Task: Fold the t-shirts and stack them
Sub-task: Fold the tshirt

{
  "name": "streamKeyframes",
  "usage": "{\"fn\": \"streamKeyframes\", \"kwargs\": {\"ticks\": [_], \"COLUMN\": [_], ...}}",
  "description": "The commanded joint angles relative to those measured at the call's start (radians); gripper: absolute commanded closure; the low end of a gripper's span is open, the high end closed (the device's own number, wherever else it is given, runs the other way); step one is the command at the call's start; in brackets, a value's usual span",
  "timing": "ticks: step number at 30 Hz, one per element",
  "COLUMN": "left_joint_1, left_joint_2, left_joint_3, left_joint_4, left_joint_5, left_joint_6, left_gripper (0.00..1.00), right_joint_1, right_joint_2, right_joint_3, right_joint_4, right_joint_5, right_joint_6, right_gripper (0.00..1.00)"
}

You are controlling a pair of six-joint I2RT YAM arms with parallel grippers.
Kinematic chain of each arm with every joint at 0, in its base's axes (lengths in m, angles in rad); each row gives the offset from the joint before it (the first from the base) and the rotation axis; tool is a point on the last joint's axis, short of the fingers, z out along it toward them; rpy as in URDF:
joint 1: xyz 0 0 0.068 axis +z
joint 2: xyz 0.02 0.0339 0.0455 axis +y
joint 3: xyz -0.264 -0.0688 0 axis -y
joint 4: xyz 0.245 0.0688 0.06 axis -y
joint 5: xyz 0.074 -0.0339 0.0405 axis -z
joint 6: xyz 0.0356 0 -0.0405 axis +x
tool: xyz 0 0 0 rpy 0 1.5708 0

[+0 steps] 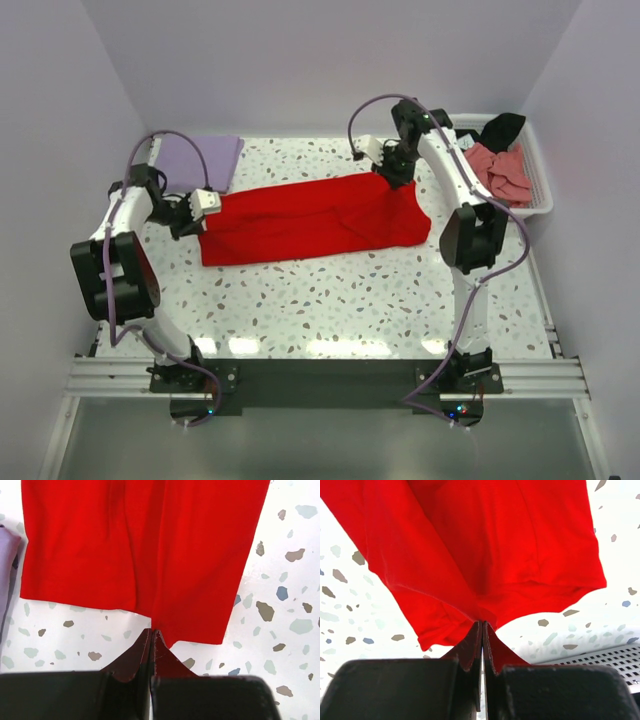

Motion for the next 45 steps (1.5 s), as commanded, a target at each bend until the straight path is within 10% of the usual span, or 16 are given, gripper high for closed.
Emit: {"fn": "streamKeyframes", "kwargs": {"ticks": [1, 45], "left_joint_1": [0.015, -0.06], "left_joint_2": [-0.027, 0.08], "left_joint_3": [-0.036, -0.087], "left_joint_4": [0.074, 0.367], "left_joint_5": [0.039, -0.093], "left_joint_6": [0.02, -0.198], "left_gripper": [1.0, 1.0], "right_joint_1": [-0.01, 0.003], "right_joint_2": [-0.044, 0.005], "right_joint_3": [0.042, -0.125], "right_joint_4": [0.029, 0.274], "right_joint_5": [-0.045, 0.047], "right_joint_6": [-0.025, 0.0], "right_gripper": [1.0, 1.0]}}
